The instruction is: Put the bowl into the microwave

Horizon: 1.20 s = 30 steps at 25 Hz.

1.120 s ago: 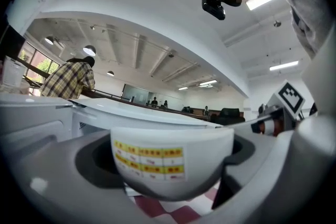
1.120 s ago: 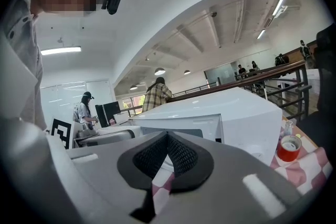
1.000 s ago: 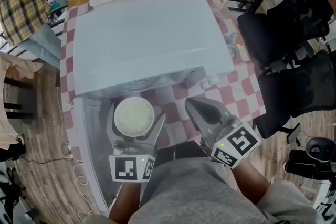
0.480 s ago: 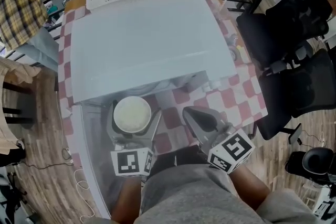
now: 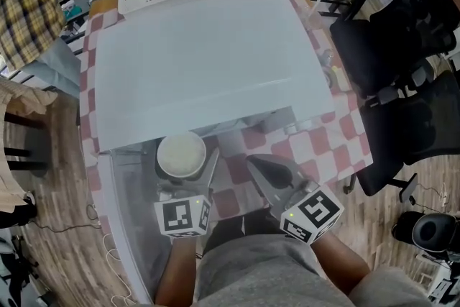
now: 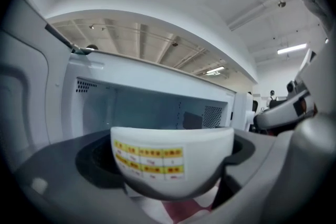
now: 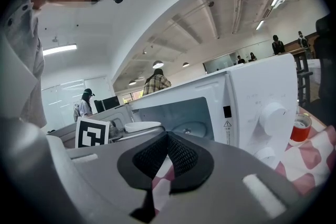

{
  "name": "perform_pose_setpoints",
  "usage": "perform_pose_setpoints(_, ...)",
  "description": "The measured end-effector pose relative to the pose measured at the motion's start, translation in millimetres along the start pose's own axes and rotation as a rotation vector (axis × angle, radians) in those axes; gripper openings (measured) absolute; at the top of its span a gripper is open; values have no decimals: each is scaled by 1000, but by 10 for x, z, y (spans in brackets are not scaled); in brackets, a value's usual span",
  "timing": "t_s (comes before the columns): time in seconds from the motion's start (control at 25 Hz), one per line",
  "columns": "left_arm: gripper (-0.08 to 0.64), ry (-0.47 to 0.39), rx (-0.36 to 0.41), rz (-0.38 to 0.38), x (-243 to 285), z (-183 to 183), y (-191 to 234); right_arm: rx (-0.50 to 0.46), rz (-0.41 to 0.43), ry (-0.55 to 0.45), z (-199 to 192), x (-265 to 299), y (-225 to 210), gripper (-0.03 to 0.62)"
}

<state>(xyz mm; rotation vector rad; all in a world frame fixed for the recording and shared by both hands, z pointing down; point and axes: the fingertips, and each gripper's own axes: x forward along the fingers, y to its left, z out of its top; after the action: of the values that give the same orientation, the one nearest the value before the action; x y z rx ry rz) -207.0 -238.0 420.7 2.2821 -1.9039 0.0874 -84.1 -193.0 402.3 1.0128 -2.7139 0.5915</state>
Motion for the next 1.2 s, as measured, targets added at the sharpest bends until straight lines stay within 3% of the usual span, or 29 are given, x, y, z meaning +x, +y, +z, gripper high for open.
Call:
perform_pose_setpoints(0.4, 537, 56, 12, -3, 332, -331, 92, 8, 19, 27, -91, 213, -22, -1)
perform_pose_setpoints(0.92, 537, 90, 47, -4, 557, -500, 127, 39, 0, 45, -206, 398, -100, -2)
perform_pose_setpoints(1.2, 537, 119, 75, 33, 712, -598, 201, 60, 1, 60, -294, 478, -122, -2)
